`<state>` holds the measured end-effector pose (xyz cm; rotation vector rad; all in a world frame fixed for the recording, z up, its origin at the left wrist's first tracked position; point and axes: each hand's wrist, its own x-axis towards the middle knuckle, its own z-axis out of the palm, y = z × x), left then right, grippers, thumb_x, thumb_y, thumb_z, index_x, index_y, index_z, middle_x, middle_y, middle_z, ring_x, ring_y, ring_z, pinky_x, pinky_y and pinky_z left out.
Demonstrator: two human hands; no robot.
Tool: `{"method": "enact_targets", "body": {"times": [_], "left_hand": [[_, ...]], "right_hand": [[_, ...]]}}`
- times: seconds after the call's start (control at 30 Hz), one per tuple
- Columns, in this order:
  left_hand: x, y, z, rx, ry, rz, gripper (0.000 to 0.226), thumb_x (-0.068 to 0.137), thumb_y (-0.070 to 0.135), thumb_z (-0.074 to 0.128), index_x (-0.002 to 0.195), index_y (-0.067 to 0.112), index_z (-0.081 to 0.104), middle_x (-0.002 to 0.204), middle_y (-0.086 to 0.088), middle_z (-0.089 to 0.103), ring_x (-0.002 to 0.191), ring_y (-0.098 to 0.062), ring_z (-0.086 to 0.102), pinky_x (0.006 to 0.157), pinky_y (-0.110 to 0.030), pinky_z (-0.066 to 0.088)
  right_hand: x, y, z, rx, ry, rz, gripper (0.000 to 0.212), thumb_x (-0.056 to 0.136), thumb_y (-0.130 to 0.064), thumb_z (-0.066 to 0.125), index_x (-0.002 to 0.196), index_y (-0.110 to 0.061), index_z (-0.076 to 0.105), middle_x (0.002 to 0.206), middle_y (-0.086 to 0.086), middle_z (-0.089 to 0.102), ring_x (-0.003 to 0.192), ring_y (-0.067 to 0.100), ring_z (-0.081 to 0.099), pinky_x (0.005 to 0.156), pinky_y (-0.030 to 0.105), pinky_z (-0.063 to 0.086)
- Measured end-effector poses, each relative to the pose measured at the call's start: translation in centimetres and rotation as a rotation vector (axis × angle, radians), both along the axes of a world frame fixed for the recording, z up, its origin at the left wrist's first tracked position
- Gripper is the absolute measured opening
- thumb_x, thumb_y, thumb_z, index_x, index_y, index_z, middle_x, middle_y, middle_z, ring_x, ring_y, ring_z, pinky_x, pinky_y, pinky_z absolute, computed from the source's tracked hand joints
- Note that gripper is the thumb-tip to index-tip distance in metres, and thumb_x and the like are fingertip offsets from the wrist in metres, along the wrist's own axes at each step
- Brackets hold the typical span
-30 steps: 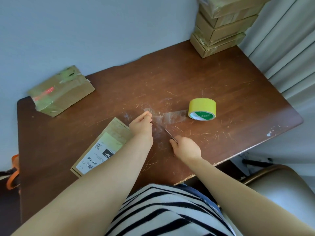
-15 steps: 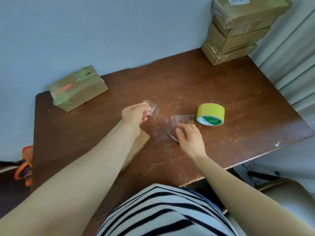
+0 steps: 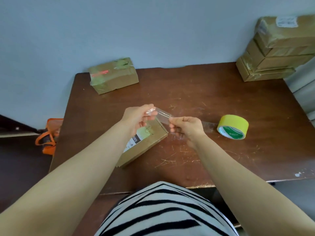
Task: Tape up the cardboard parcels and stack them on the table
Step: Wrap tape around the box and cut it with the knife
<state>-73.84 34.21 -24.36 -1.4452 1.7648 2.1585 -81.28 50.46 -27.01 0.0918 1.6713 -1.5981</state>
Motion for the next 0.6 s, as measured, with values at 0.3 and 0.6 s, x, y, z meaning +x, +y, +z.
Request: {"method": "enact_targets", "body": {"times": [0.3, 0.6], "left_hand": [[4.3, -0.3, -1.9, -0.254, 0.02, 0.084, 0.018, 0.081, 0.026, 0.075, 0.096, 0.016, 0.075, 0.081, 0.007, 0.069, 0.069, 0.0, 0.057, 0.077, -0.021, 0.045], [6.8, 1.2, -4.7, -0.097, 0.04, 0.204, 0.025, 0.084, 0.019, 0.071, 0.108, 0.008, 0.071, 0.099, 0.005, 0.068, 0.095, -0.006, 0.063, 0.081, -0.018, 0.045]], "right_hand": [[1.9, -1.7, -0.4, 0.097, 0.028, 0.147, 0.011, 0.078, -0.013, 0.077, 0.075, -0.009, 0.067, 0.058, -0.001, 0.066, 0.045, 0.005, 0.055, 0.044, 0.017, 0.044], [2.4, -1.5, -1.1, 0.214, 0.079, 0.23, 0.008, 0.075, -0.007, 0.078, 0.076, -0.005, 0.071, 0.06, 0.006, 0.069, 0.045, 0.008, 0.058, 0.041, 0.016, 0.045]]}}
